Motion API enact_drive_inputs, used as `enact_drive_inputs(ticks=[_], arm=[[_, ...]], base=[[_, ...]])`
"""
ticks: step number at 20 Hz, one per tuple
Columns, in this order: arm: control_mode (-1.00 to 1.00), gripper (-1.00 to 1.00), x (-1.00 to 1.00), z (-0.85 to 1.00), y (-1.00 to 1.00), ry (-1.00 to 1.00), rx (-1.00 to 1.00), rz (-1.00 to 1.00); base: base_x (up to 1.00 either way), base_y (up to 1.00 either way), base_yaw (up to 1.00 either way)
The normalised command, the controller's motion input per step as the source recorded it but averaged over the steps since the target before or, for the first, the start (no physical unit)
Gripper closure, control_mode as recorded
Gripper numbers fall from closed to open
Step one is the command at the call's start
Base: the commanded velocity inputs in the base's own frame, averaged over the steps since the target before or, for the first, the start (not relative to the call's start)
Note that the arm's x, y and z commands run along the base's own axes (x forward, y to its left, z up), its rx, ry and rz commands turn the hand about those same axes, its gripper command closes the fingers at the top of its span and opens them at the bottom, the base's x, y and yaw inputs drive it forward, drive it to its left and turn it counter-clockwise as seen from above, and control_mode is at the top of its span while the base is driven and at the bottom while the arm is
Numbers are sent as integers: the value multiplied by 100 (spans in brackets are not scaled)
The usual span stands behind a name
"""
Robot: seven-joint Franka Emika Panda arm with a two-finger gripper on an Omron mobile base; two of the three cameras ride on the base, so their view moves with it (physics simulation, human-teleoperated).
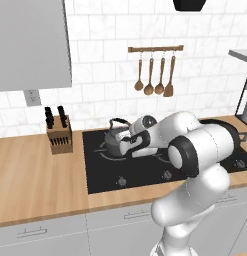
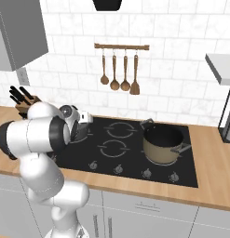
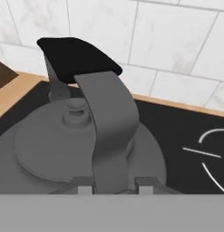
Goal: Pick the kettle from the counter and place it on a stove burner. Then turn the burner on.
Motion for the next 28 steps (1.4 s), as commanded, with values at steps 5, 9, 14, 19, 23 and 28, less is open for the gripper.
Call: enact_drive_inputs(ticks=[5, 9, 14, 19, 23, 28], arm=[[-100, 100, 1, -20, 19, -1, 0, -3], [-100, -100, -8, -28, 11, 0, 0, -3], [-100, -100, -14, -6, 1, 0, 0, -1], [-100, -100, -31, 3, 0, 0, 0, -2], [-100, -100, -34, 28, 0, 0, 0, -2], [-100, -100, -52, 48, 0, 0, 0, -3]], base=[[0, 0, 0], [0, 0, 0], [0, 0, 0], [0, 0, 0], [0, 0, 0], [0, 0, 0]])
